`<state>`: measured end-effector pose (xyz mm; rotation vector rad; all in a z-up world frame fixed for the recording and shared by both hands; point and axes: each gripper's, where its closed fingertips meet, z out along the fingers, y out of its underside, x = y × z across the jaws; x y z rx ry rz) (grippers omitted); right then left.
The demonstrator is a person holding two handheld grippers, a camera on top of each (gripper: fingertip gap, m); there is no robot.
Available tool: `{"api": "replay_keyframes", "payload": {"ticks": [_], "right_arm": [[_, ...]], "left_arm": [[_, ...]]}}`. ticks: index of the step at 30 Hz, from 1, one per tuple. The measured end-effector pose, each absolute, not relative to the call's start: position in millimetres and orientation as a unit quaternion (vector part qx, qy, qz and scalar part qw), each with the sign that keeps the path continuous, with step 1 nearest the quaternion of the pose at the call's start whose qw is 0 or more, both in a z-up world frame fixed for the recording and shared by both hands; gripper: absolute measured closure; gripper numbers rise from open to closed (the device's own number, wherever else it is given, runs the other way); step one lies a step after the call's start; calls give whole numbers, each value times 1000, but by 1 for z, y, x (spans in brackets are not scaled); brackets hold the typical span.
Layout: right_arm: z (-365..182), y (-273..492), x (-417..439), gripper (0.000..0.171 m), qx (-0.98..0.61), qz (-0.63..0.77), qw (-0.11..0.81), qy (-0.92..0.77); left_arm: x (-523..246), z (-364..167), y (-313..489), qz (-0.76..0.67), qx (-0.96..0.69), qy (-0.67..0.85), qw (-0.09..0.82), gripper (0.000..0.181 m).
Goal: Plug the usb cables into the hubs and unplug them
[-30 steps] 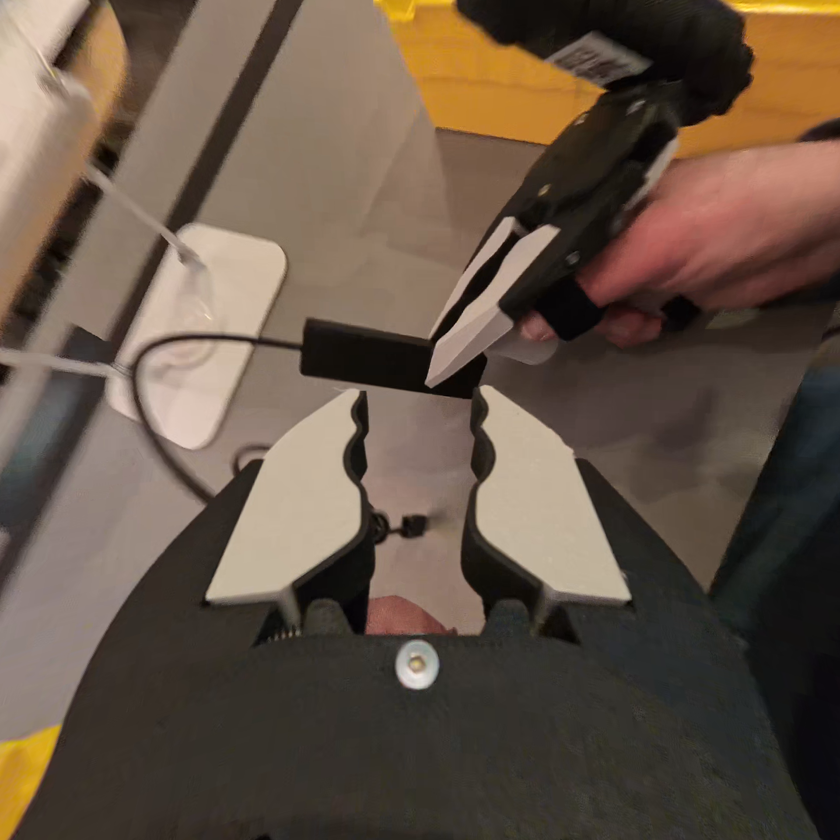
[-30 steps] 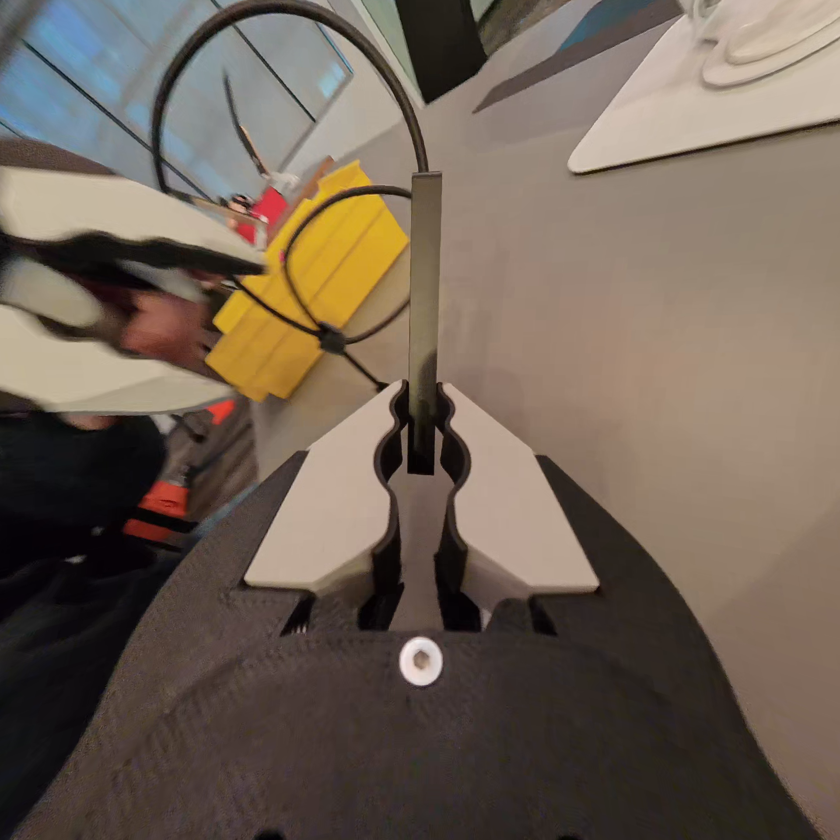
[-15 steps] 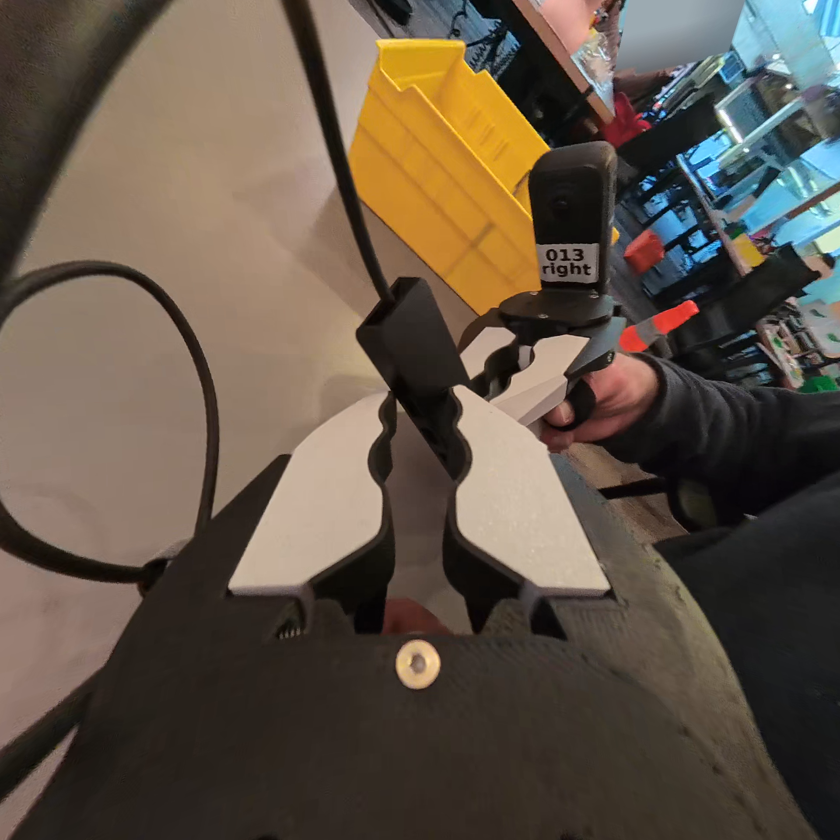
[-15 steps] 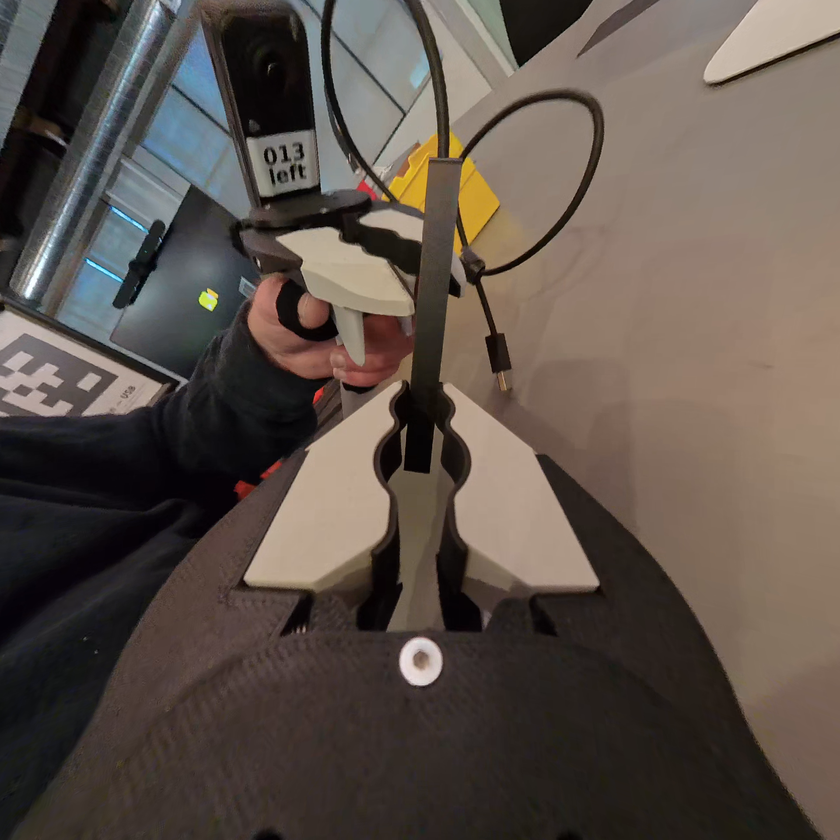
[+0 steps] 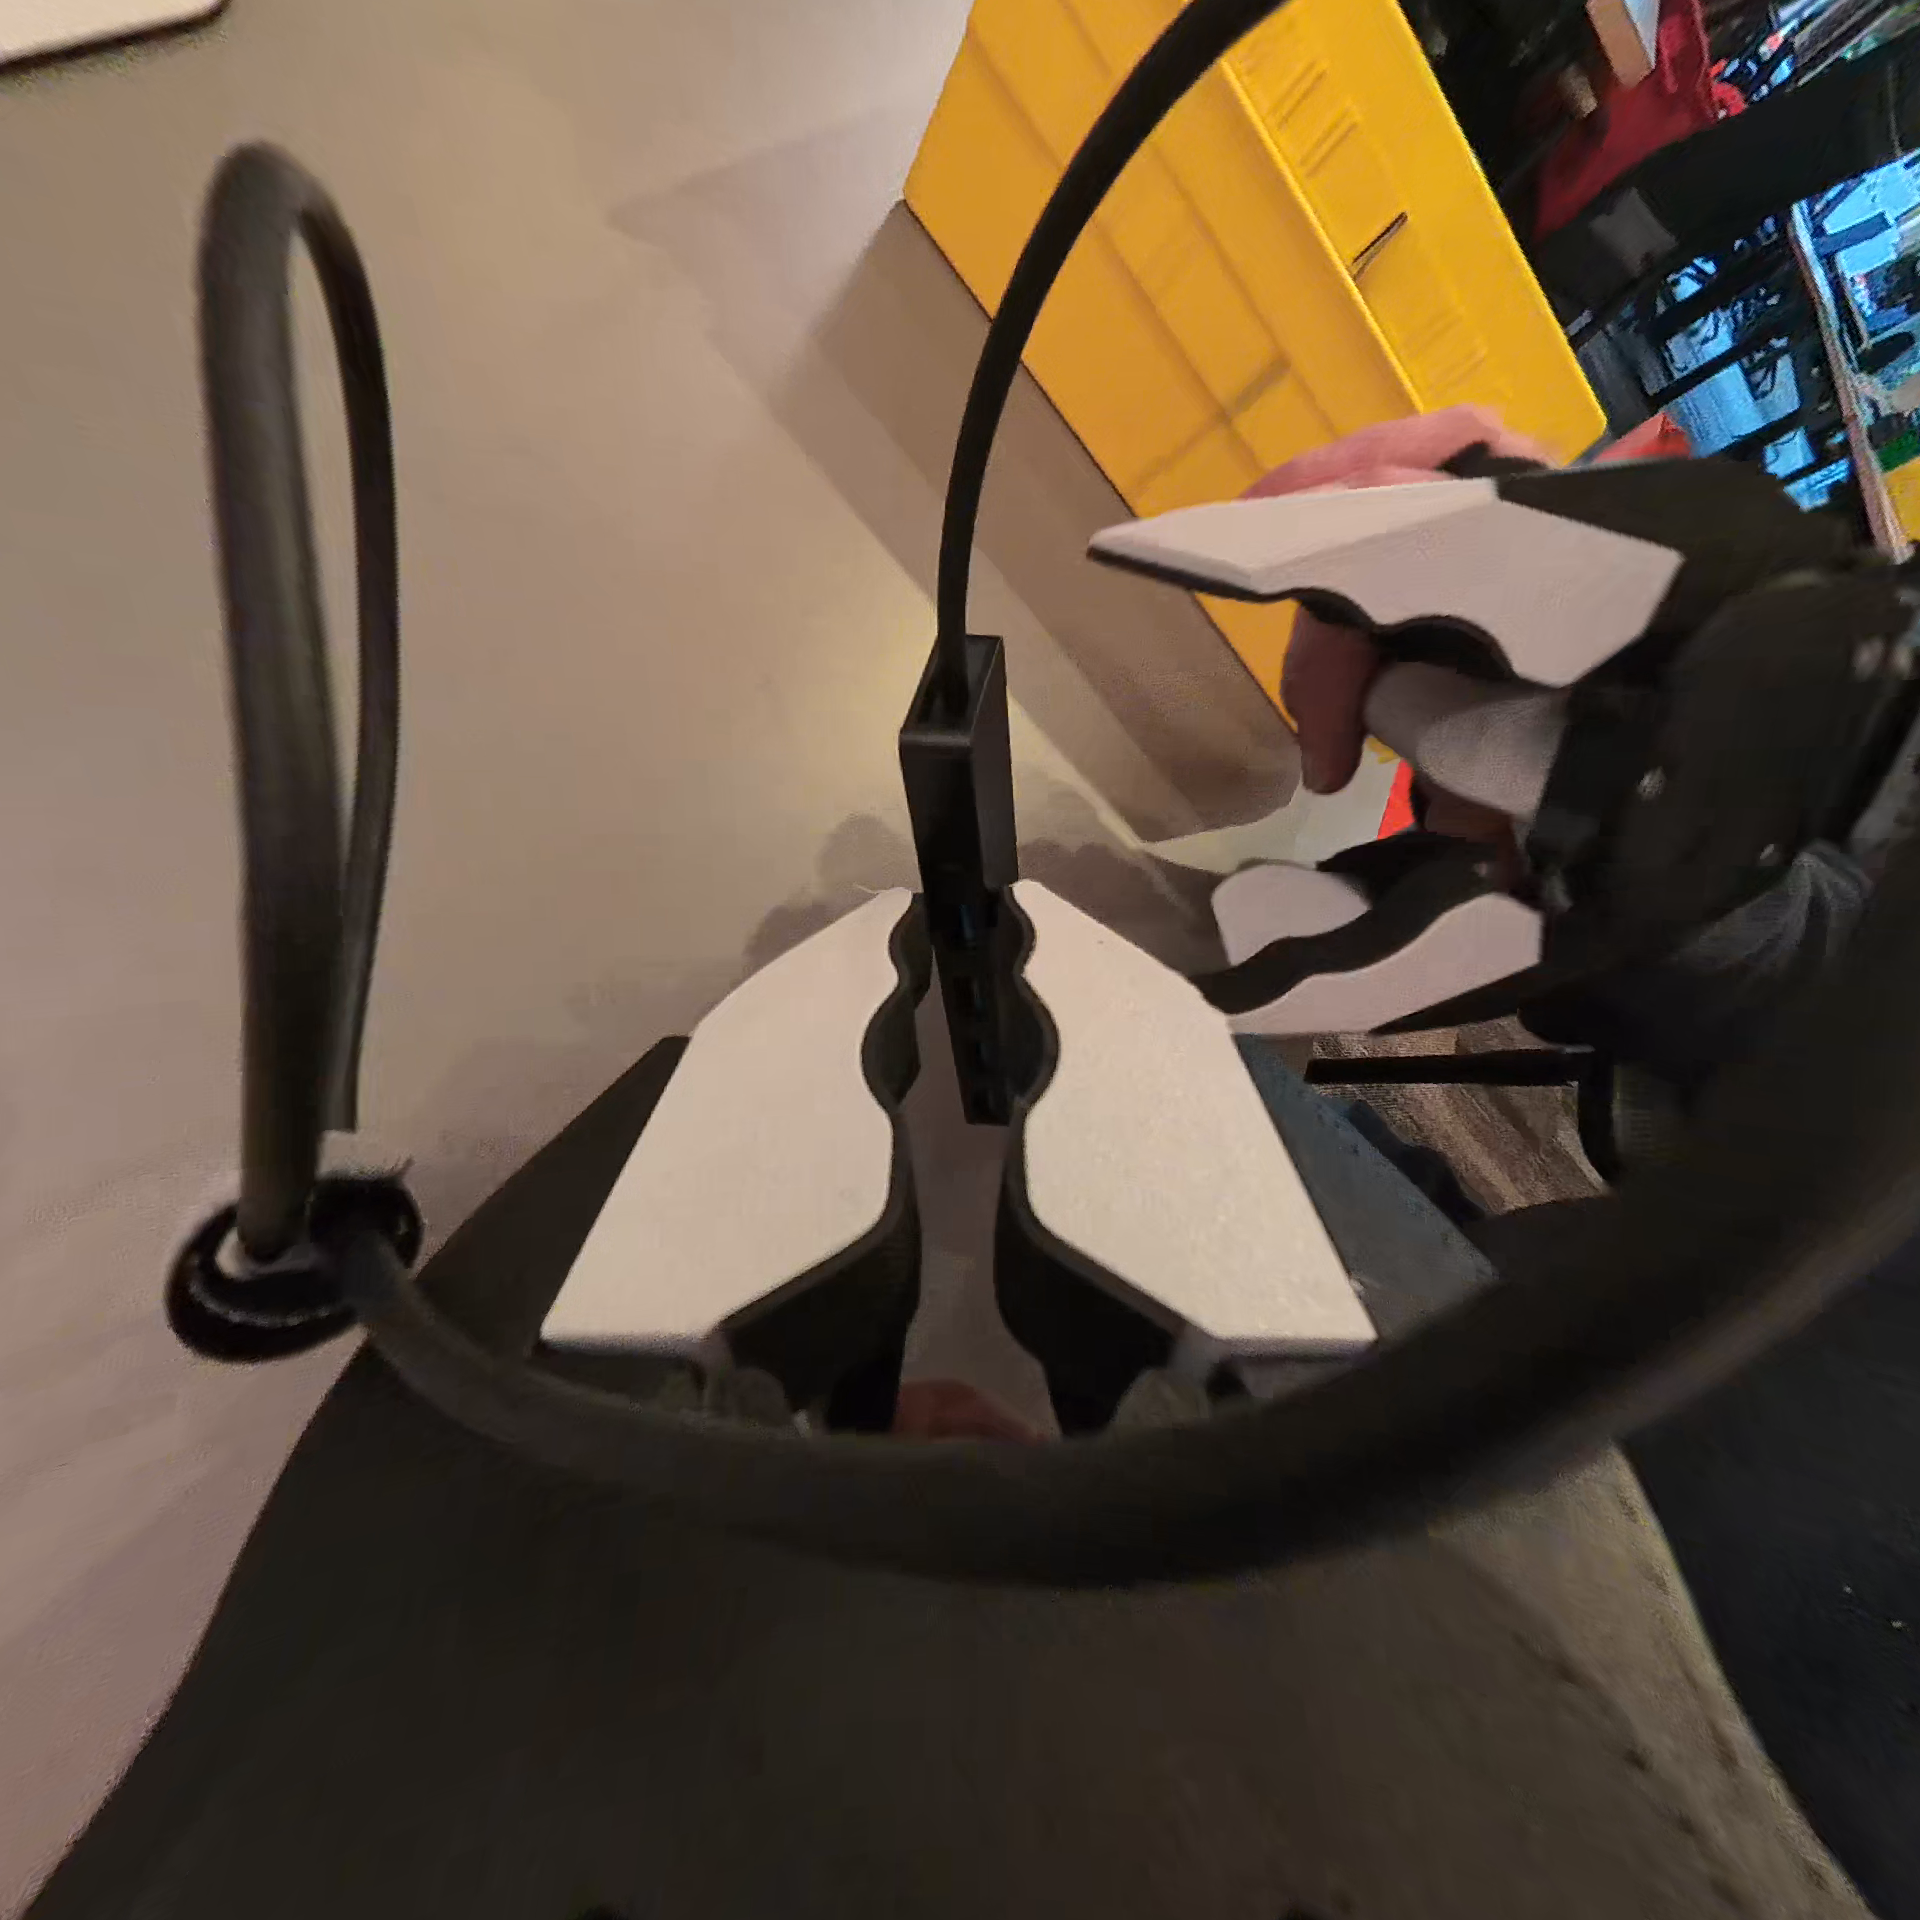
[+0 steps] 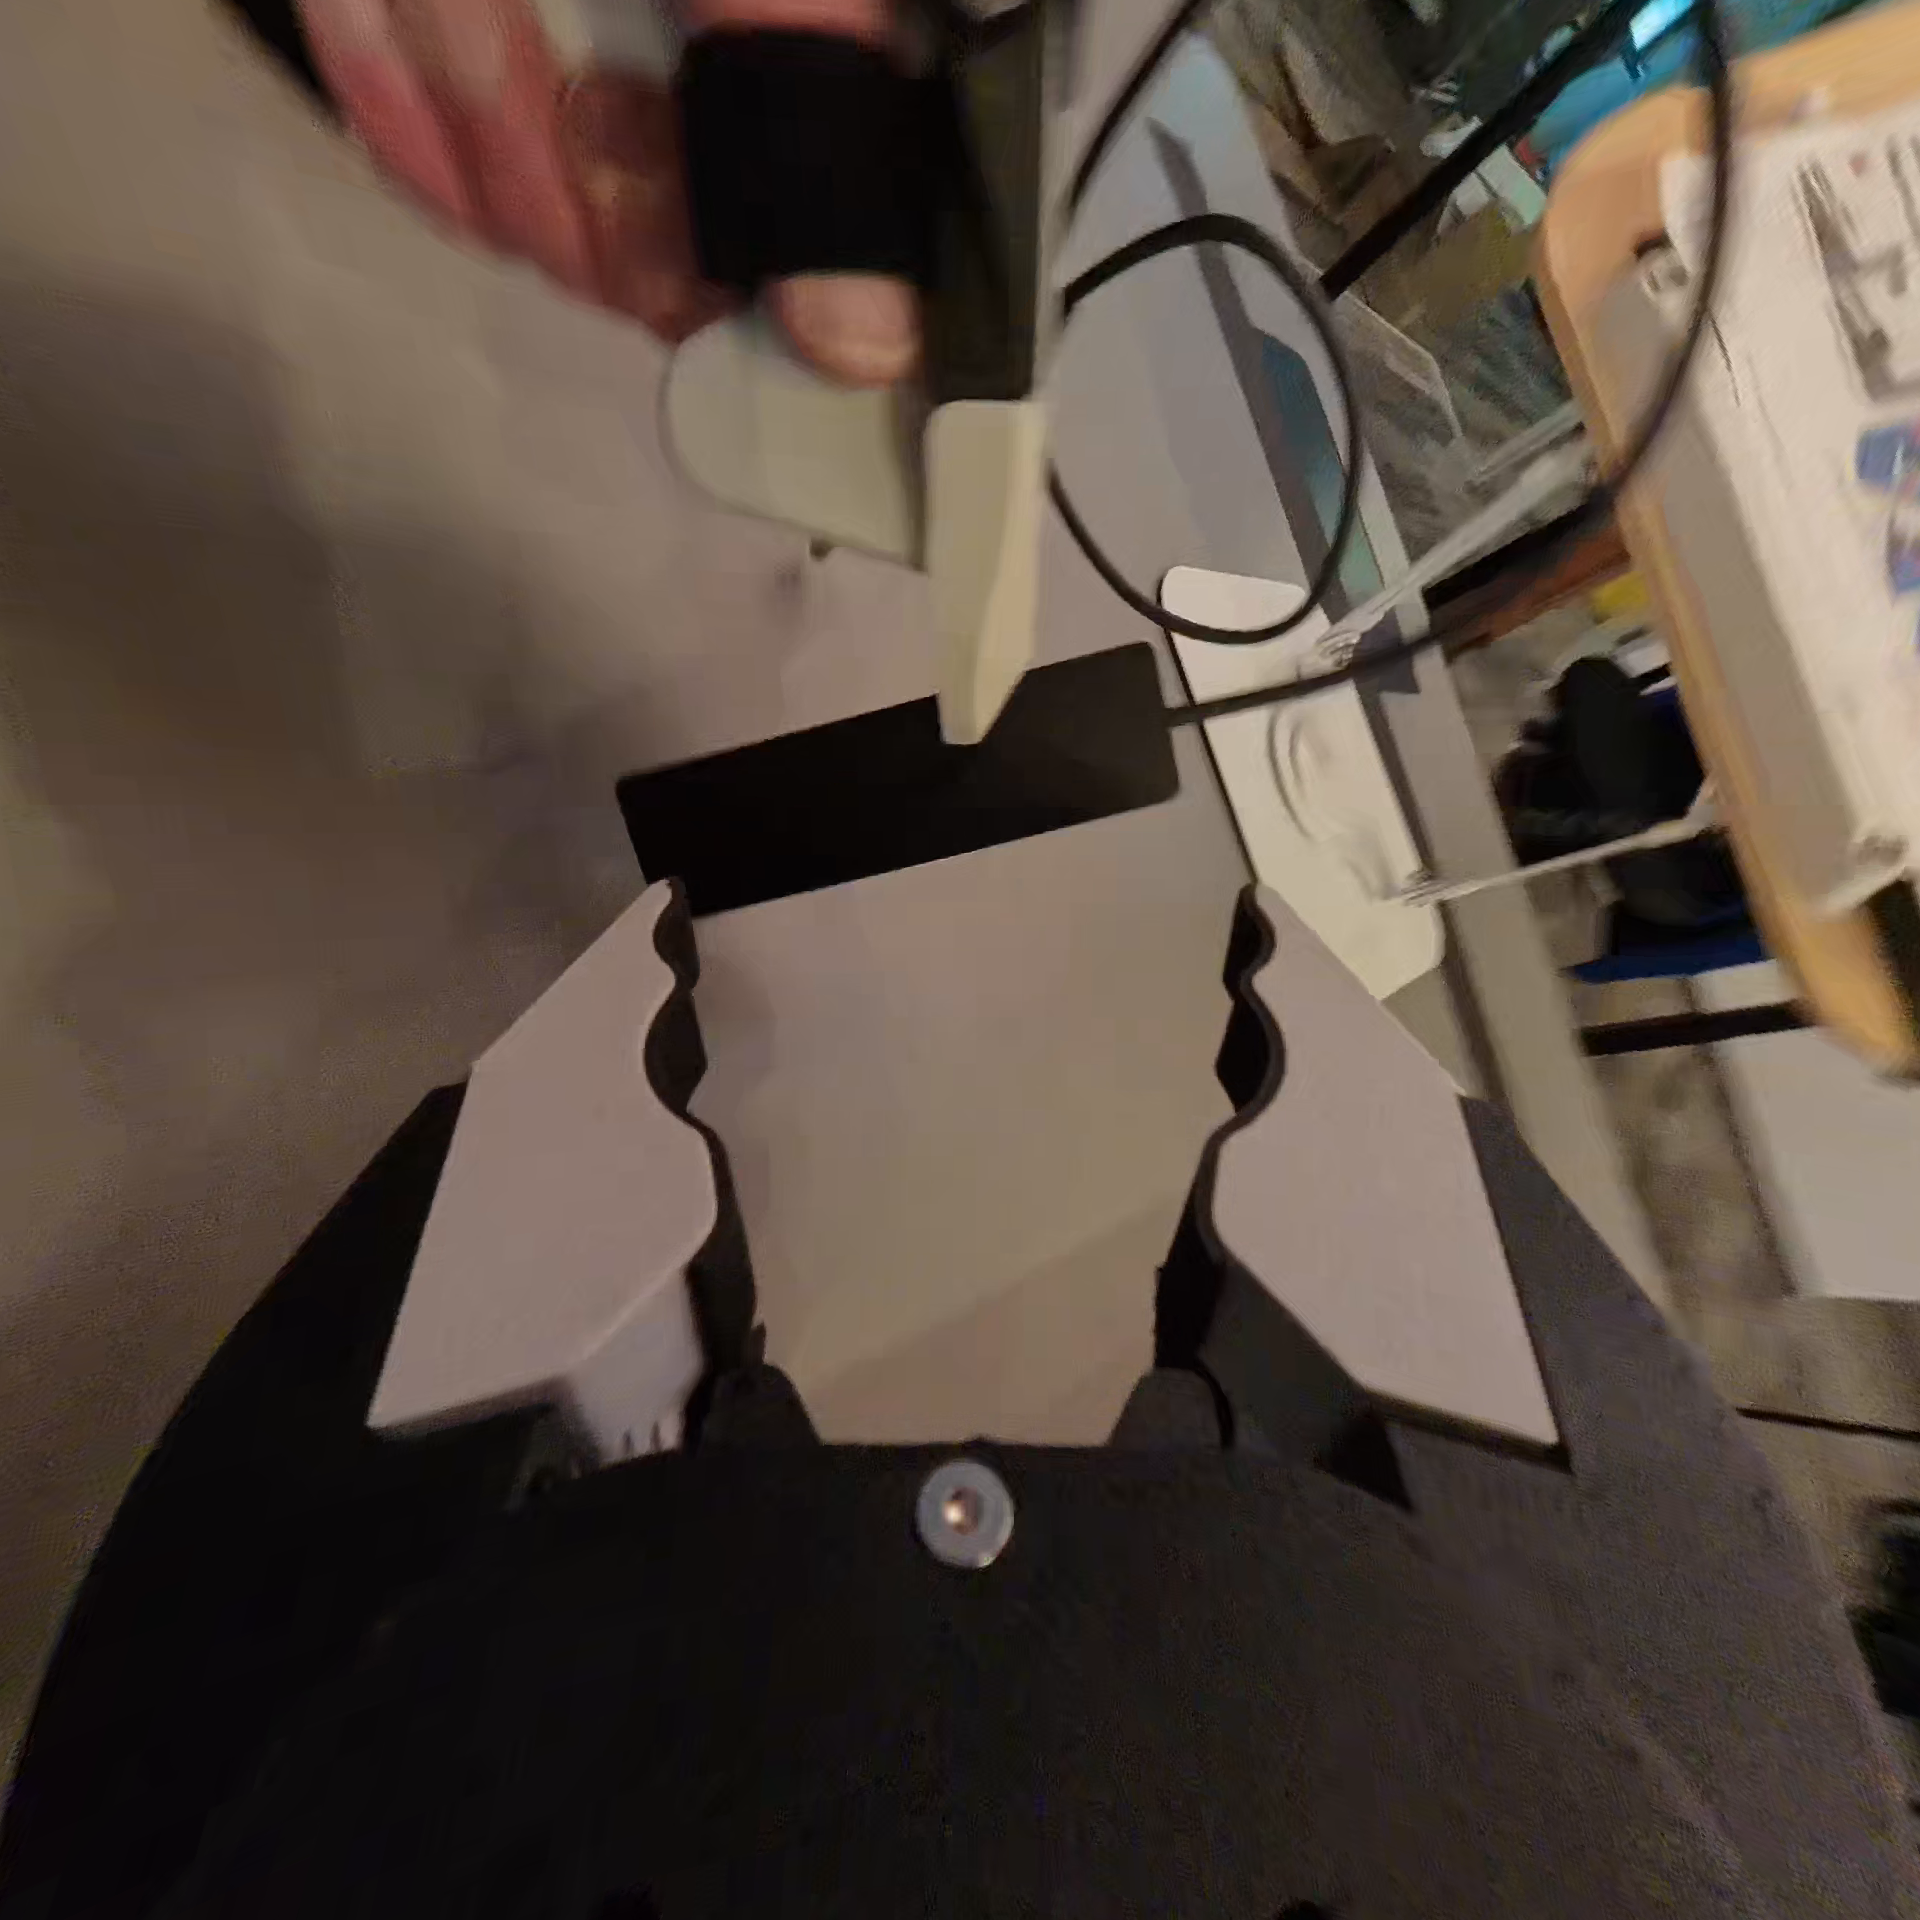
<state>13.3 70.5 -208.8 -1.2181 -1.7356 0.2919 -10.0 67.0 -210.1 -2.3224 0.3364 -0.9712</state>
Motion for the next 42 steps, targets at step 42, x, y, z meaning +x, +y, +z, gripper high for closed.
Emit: {"api": "replay_keyframes", "payload": {"ticks": [42], "right_arm": [[-288,66,45,46,-542,101,90,-829]], "left_arm": [[-38,-235,4,-230,-913,184,282,133]]}}
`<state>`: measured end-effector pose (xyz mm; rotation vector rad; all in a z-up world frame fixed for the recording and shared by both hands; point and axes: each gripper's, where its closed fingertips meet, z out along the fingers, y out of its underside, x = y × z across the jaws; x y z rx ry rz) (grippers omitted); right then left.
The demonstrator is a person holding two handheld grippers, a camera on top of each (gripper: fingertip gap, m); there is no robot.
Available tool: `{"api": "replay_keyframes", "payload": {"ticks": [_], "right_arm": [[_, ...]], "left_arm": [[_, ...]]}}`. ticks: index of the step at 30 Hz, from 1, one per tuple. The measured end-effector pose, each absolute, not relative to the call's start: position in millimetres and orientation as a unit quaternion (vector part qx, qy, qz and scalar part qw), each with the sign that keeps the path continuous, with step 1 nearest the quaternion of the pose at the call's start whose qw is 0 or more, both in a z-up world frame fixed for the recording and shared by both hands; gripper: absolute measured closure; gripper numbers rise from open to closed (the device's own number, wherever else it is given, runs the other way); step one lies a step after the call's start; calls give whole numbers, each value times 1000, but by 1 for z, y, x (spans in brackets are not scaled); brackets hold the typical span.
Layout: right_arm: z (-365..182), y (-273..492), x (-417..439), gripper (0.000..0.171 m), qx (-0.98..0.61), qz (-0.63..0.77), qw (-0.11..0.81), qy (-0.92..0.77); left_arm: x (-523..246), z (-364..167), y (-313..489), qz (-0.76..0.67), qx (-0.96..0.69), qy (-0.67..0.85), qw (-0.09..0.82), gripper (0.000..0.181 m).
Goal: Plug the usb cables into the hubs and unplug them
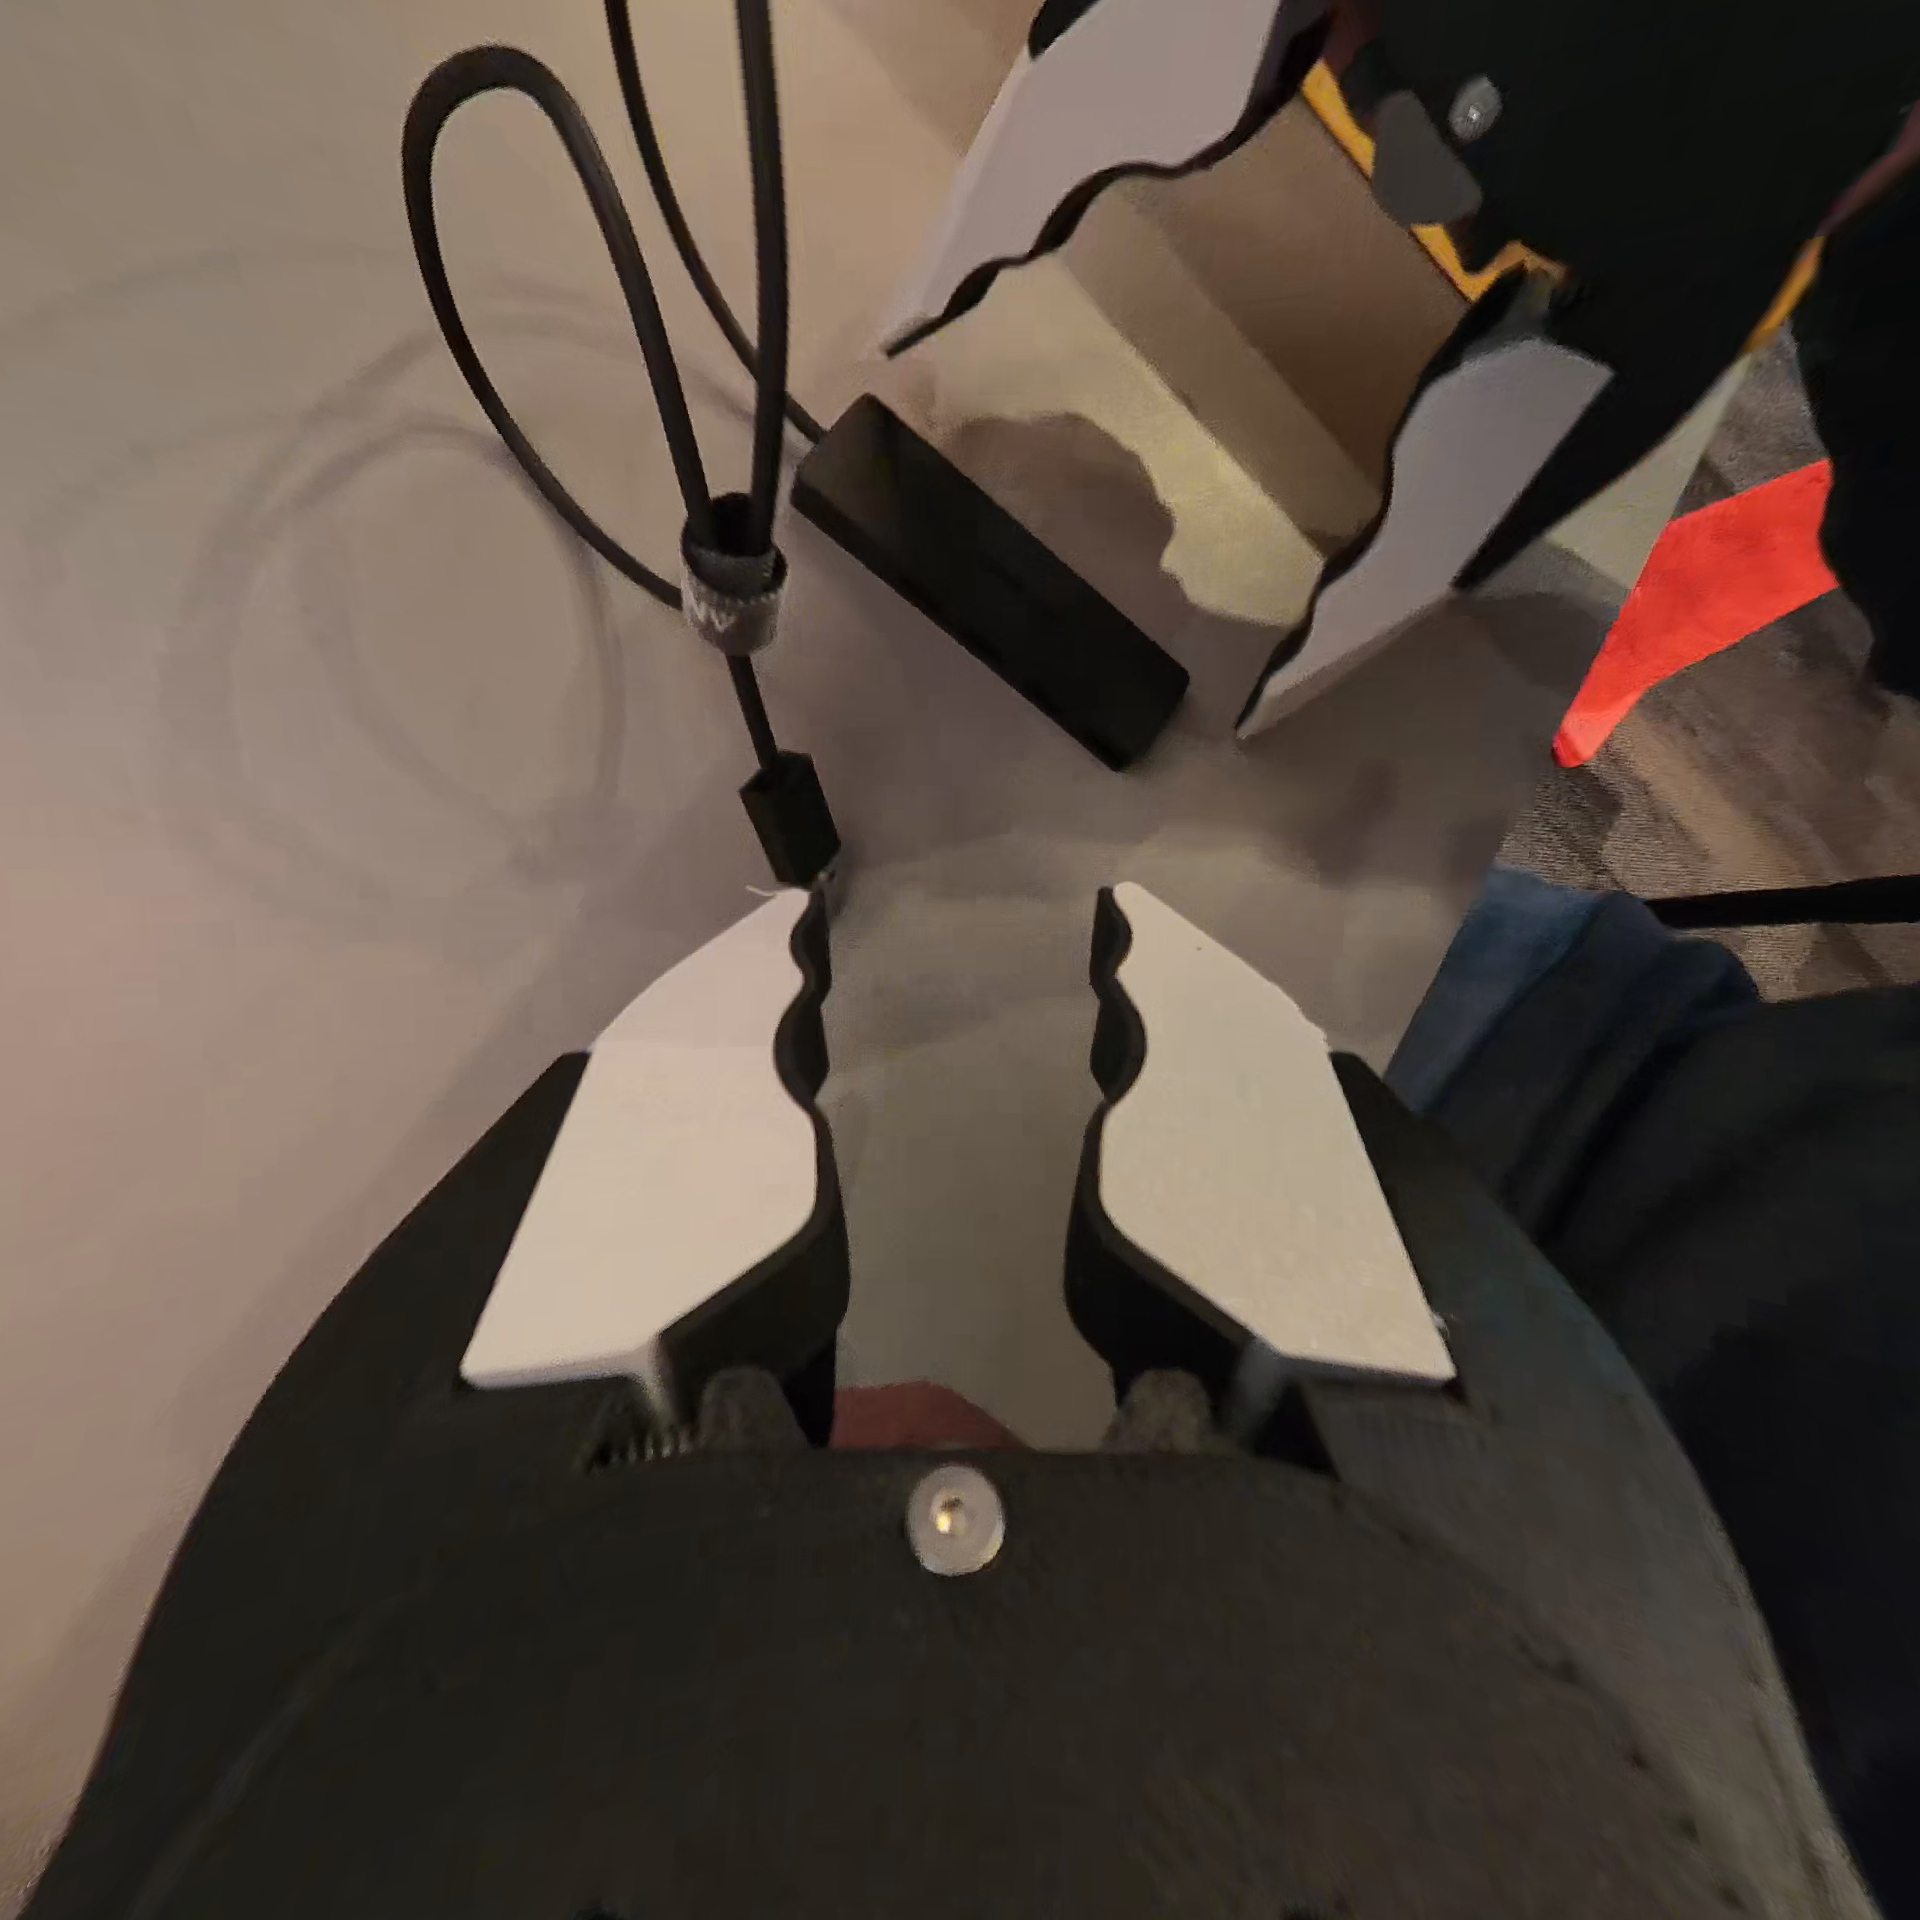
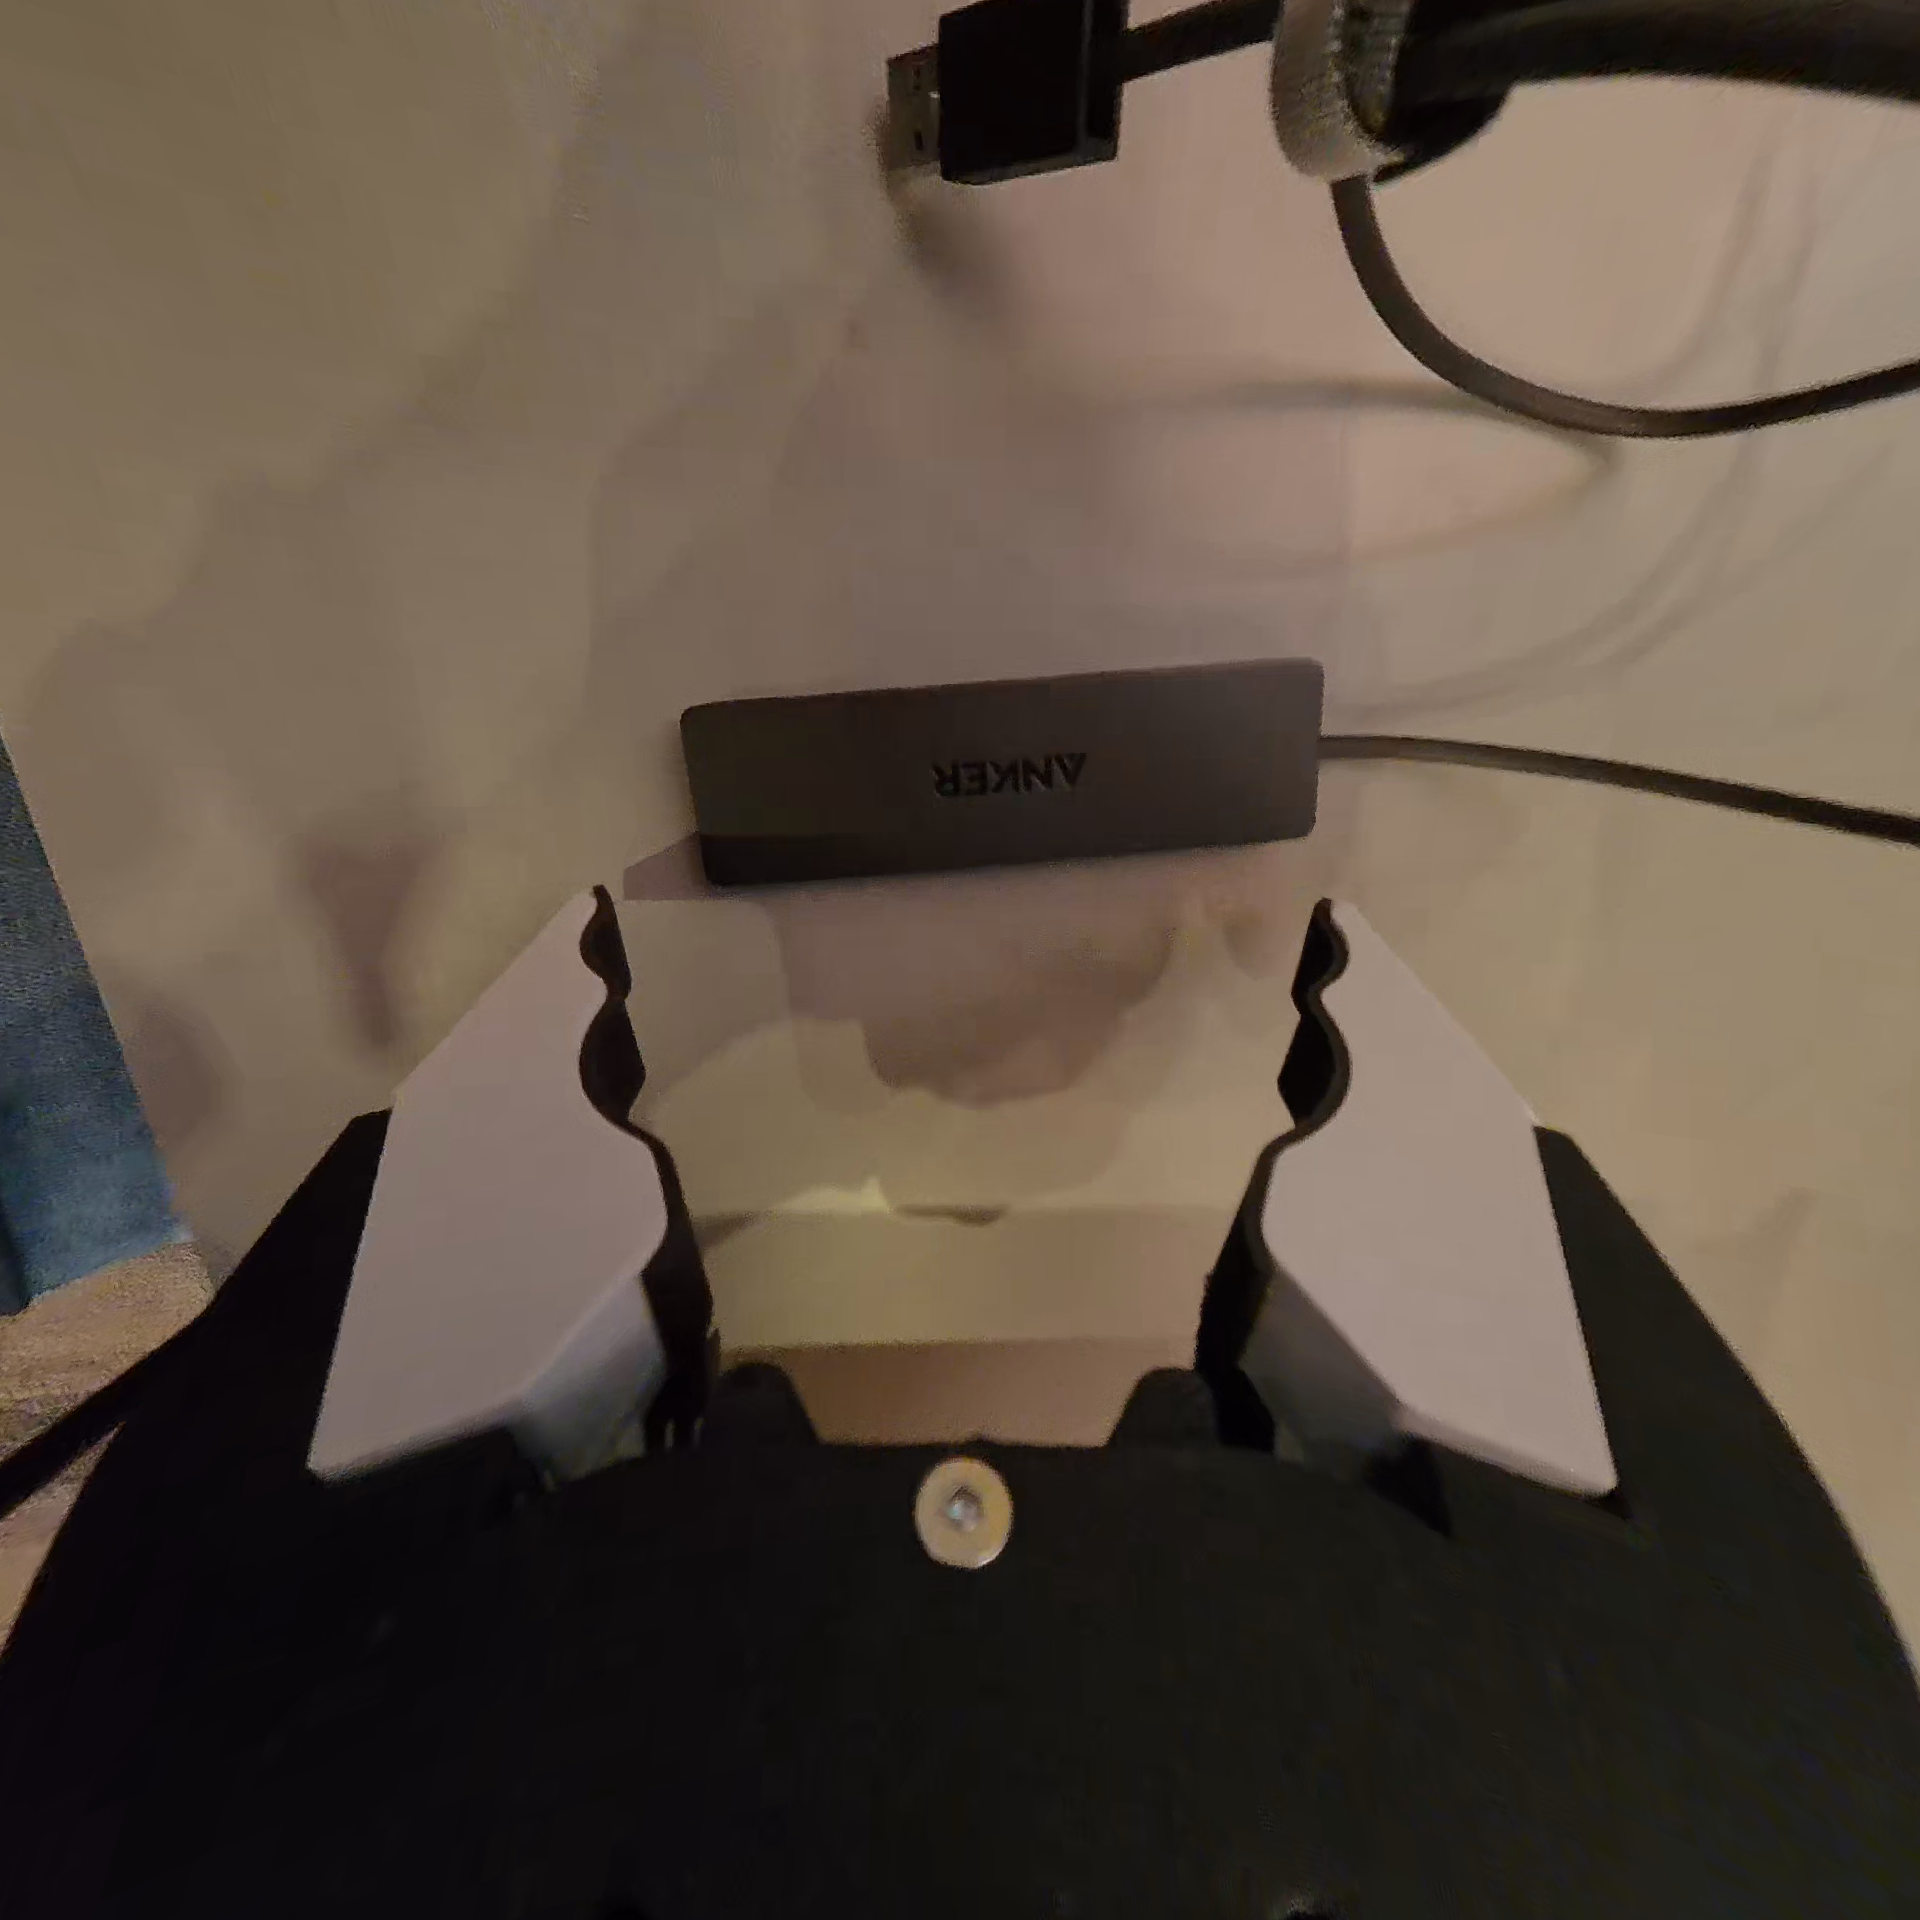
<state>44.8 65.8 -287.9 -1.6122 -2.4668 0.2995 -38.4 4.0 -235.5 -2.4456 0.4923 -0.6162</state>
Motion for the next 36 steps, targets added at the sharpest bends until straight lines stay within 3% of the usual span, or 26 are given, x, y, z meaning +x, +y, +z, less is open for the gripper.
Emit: {"api": "replay_keyframes", "payload": {"ticks": [4,7,13,17,25,27,32,36], "right_arm": [[-281,73,54,45,-568,82,101,-813],[-274,74,52,56,-581,84,120,-801],[-266,70,51,69,-578,94,153,-796],[-262,70,43,75,-583,103,180,-786],[-263,64,40,79,-582,109,194,-782],[-264,62,39,79,-580,112,196,-783],[-267,60,38,80,-576,114,198,-785],[-266,63,38,82,-578,118,204,-781]], "left_arm": [[-56,-211,-15,-189,-911,185,316,133],[-89,-181,-28,-140,-911,161,354,134],[-226,-128,-76,14,-922,24,385,133],[-317,-157,-119,50,-941,-99,319,120],[-360,-250,-139,61,-973,-158,157,106],[-360,-258,-136,55,-974,-162,149,113],[-370,-262,-135,65,-971,-171,155,152],[-378,-245,-140,68,-962,-185,187,168]]}}
